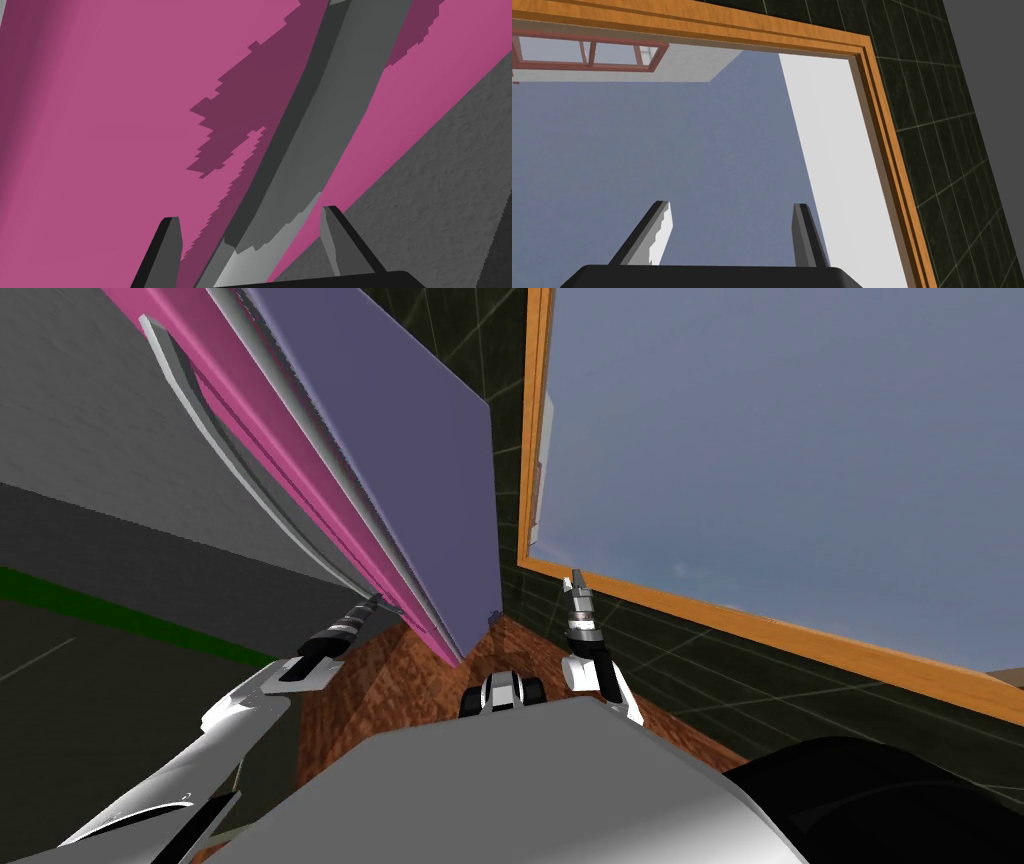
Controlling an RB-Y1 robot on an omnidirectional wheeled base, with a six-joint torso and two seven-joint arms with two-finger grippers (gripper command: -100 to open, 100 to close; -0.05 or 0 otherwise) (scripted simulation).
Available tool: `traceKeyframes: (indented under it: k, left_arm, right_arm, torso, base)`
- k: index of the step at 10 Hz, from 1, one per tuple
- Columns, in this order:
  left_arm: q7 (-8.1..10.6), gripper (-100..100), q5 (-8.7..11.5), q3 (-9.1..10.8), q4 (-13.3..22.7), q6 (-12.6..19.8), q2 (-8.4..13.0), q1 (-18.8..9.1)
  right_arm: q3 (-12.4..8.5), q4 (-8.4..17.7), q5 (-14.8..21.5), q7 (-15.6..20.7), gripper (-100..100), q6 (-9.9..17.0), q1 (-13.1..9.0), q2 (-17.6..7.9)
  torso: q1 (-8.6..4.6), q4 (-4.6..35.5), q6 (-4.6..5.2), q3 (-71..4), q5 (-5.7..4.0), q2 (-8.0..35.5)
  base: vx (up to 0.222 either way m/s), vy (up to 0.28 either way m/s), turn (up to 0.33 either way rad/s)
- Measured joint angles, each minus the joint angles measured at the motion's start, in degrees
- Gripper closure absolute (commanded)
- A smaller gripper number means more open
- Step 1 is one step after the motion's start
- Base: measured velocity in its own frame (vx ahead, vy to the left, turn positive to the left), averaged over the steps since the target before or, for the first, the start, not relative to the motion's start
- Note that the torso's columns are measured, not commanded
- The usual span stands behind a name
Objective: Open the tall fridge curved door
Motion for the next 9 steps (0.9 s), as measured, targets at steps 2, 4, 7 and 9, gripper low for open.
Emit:
traceKeyframes:
  k: [2,4,7,9]
  left_arm:
    - [1.31,100,-0.1,-1.72,-1.4,-1.8,1.0,1.3]
    - [2.19,100,-0.2,-3.00,-2.6,-3.2,1.6,2.4]
    - [3.96,100,-0.2,-4.82,-4.9,-5.3,3.0,3.8]
    - [5.29,100,-0.2,-6.07,-6.1,-7.2,4.1,4.9]
  right_arm:
    - [0.0,0.0,0.0,0.0,0,0.0,0.0,0.0]
    - [0.0,0.0,0.0,0.0,0,0.0,0.0,0.0]
    - [0.0,0.0,0.0,0.0,0,0.0,0.0,0.0]
    - [0.0,0.0,0.0,0.0,0,0.0,0.0,0.0]
  torso:
    - [0.02,0.1,0.06,-0.2,-0.18,-0.4]
    - [-0.55,0.0,0.36,-0.8,-0.46,-1.1]
    - [-0.62,0.0,0.36,-0.7,-0.48,-1.0]
    - [-0.65,0.0,0.43,-0.7,-0.44,-1.0]
  base:
    - [-0.122,0.337,-0.015]
    - [-0.114,0.309,-0.012]
    - [-0.130,0.298,-0.037]
    - [-0.125,0.284,-0.020]
